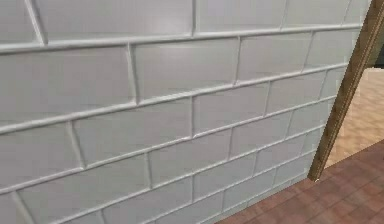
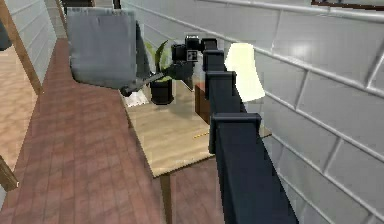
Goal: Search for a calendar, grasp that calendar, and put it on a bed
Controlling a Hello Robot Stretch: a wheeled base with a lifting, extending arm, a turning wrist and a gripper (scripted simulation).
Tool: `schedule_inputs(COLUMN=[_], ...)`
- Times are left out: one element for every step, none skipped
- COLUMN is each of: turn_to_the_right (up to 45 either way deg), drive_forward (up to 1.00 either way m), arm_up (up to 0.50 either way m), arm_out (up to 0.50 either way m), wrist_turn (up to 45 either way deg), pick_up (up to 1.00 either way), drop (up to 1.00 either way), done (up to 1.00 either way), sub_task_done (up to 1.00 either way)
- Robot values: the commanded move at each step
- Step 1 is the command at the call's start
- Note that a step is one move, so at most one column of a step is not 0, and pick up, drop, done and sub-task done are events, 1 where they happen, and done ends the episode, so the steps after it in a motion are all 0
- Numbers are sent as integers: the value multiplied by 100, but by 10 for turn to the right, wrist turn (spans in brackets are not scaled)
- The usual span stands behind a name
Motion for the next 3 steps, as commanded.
schedule_inputs(turn_to_the_right=[0,0,0], drive_forward=[0,0,0], arm_up=[0,0,0], arm_out=[0,0,-46], wrist_turn=[-450,-270,0], pick_up=[0,0,0], drop=[0,0,0], done=[0,0,0], sub_task_done=[0,0,0])
